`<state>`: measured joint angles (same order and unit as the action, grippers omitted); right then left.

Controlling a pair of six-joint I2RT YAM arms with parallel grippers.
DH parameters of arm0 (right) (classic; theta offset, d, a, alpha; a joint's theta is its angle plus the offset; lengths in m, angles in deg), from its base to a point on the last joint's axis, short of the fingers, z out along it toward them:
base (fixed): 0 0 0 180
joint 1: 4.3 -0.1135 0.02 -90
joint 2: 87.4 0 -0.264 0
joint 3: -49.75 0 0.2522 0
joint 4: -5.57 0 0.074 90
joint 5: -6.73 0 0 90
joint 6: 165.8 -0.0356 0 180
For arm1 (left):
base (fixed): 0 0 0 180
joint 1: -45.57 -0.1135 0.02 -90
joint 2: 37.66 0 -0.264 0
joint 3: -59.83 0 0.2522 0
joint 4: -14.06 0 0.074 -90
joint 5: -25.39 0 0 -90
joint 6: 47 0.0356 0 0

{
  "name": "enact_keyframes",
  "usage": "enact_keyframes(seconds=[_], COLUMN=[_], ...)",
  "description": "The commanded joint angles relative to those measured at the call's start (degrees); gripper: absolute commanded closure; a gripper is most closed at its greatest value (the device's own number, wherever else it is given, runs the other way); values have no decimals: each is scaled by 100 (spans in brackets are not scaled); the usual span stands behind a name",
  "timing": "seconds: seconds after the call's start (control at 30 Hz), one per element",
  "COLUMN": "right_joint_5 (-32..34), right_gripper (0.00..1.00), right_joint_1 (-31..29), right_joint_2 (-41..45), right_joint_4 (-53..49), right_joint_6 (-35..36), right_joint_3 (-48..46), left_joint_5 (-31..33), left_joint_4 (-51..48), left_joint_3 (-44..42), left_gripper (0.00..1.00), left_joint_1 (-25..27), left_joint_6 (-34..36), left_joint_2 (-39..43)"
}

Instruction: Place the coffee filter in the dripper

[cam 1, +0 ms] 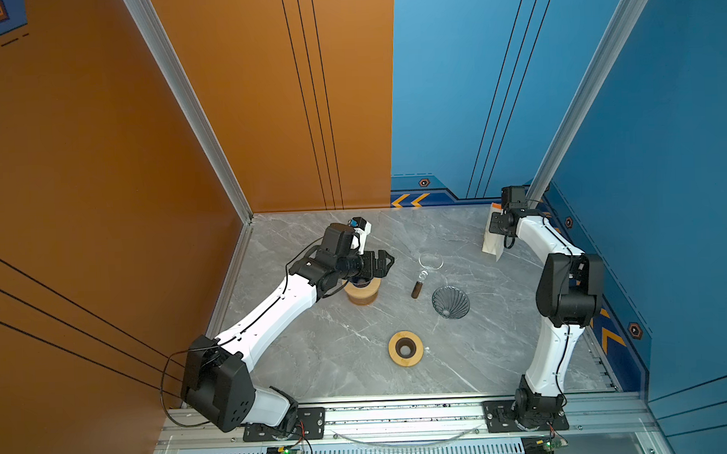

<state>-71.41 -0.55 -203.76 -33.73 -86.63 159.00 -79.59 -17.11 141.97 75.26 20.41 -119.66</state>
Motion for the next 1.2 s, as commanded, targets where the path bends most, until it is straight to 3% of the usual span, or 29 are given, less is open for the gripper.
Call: enact_keyframes(seconds=[0.0, 0.47, 0.9, 1.17], right_joint_5=[-27, -183, -404, -534], right_gripper=[95, 81, 77, 77], right_joint_1=[-33, -76, -33, 227], right_joint_2=[172, 591, 1448, 1484], right_joint_4=[-179, -250, -399, -390], right_joint_6=[-188, -218, -164, -23], right_joint_3=[-91, -323, -841, -1276], left_joint_5=[-66, -81, -29, 197], left_joint_4=[-71, -76, -52, -54], left_joint_3=[101, 111, 149, 182], left_gripper=[2, 2, 2, 2], left_joint_1=[0, 1, 73, 225], left_joint_6=[-34, -44, 58, 264], left_joint_2=[13, -1, 81, 201])
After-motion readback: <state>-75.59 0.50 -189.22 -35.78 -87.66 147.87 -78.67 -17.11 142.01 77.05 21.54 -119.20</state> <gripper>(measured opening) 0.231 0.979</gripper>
